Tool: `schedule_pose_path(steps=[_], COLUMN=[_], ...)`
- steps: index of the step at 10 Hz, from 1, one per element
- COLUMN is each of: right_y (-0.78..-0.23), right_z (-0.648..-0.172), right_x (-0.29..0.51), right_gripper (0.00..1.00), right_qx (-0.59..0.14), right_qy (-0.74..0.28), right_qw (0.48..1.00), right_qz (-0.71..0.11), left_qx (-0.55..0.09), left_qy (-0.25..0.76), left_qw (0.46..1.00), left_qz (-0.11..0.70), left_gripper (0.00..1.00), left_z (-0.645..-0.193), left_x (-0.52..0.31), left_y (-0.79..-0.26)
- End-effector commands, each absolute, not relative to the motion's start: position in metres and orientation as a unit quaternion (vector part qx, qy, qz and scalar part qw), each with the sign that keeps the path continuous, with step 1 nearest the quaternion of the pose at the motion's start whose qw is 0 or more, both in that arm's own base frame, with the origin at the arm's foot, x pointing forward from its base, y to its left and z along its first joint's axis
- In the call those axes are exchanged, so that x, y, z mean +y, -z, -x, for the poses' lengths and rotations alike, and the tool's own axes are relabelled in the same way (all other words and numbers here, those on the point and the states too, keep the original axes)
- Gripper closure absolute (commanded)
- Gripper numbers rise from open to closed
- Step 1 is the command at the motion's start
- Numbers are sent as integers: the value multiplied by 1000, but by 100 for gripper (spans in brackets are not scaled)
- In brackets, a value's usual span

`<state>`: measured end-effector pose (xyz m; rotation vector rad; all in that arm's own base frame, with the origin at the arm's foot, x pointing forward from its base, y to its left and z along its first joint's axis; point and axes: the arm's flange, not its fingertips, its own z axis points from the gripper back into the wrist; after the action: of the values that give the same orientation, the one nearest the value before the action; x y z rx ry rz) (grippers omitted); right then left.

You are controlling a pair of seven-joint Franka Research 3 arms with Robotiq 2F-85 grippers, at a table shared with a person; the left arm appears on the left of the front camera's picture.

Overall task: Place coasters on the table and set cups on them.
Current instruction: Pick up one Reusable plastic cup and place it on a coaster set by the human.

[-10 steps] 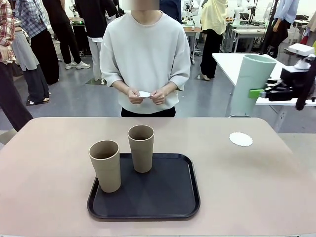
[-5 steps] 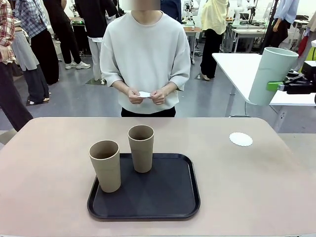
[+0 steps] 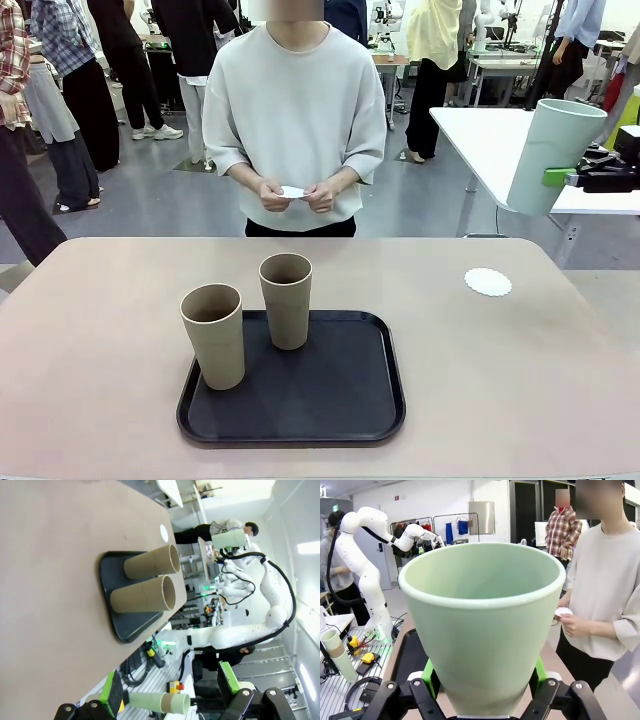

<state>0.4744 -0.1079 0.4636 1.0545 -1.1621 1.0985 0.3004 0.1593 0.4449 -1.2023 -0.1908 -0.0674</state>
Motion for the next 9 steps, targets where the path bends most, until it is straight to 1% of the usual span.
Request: schedule_pose_path(steps=[1,3,4,6,8,9], right_y=[-464,-438,-420,-384,-349,-341], right_z=[-474,-524,-540,-559,-576,-578], right_x=[-108,-120,-123,-127,-132,-135], right_gripper=[17,17,17,17,17,17], right_qx=[-496,-478,-470,-450,-428,-425], right_qy=[-469,-491,-498,-515,-512,-513], right_qw=[576,584,587,585,601,602], right_qz=[-450,-436,-432,-435,-439,-441], left_qx=[-96,-96,-96,-96,-96,-96], left_qy=[37,37,37,37,37,37], left_qw=[816,816,816,816,816,816], left_qz=[568,568,568,568,568,568], left_gripper=[0,0,0,0,0,0], left_z=[-300,-300,-300,-300,-300,-300], left_x=[160,160,160,160,160,160], left_y=[-446,-446,-446,-446,-446,-446])
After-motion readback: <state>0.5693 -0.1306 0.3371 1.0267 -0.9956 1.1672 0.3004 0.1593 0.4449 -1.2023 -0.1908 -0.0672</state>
